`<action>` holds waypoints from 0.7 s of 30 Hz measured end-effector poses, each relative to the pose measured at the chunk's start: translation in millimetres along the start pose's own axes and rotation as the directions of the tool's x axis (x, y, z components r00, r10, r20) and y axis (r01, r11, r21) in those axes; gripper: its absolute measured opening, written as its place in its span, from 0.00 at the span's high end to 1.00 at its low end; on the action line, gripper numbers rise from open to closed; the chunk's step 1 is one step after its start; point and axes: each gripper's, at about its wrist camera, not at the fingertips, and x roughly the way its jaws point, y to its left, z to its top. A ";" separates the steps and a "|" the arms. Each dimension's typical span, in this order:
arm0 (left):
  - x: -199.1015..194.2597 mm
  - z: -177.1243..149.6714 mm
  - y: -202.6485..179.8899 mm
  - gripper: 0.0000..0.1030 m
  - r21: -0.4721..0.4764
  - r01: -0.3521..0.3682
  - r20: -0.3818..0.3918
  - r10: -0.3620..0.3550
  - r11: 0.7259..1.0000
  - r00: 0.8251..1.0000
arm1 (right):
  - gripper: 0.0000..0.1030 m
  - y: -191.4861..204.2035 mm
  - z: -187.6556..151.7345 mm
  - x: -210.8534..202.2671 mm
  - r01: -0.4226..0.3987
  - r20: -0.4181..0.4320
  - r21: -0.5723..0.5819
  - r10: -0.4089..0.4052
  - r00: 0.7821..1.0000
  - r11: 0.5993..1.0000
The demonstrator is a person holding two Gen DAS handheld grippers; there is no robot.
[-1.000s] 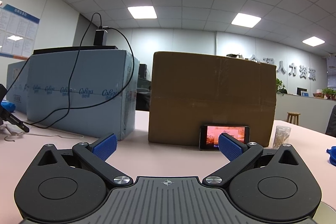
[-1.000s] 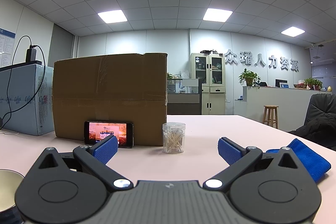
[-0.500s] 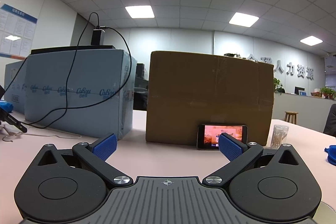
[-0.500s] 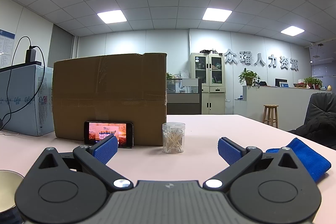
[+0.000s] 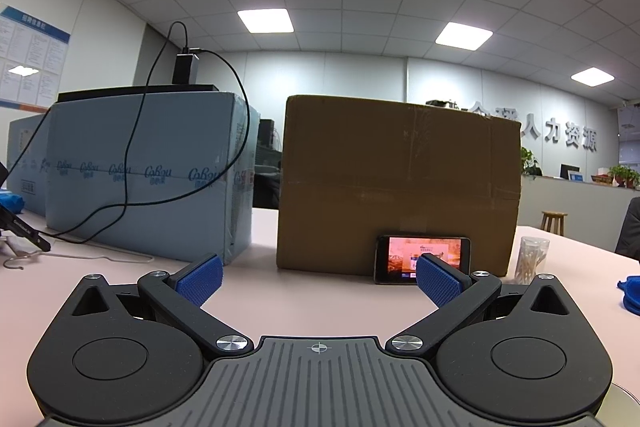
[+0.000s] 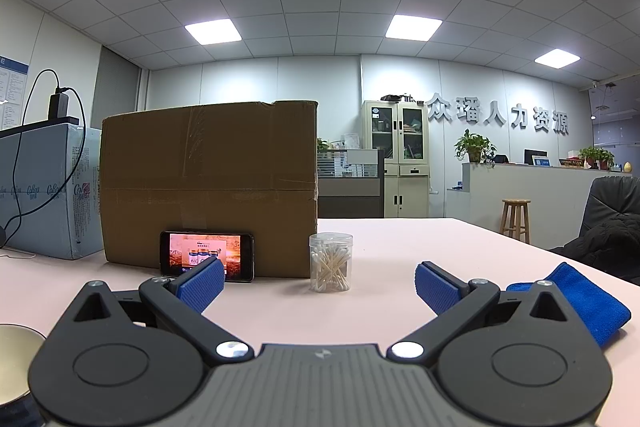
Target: Clean bowl
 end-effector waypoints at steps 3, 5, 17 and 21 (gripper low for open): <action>-0.2 0.0 0.0 0.00 0.001 0.001 0.000 -0.001 1.000 1.000 | 0.00 -0.4 -0.5 0.9 0.000 0.000 0.001 0.000 1.000 1.000; -0.1 -0.2 0.1 0.00 0.001 0.003 -0.001 -0.003 1.000 1.000 | 0.00 -0.5 -0.8 1.2 0.000 0.001 0.002 0.000 1.000 1.000; 0.4 -0.2 0.3 0.00 0.001 0.007 -0.005 -0.007 1.000 1.000 | 0.00 -1.1 -1.3 3.3 -0.001 -0.002 0.000 0.001 1.000 1.000; 0.9 0.0 0.4 0.00 0.001 0.007 -0.007 -0.007 1.000 1.000 | 0.00 -0.7 -1.5 4.4 -0.001 -0.002 0.001 0.001 1.000 1.000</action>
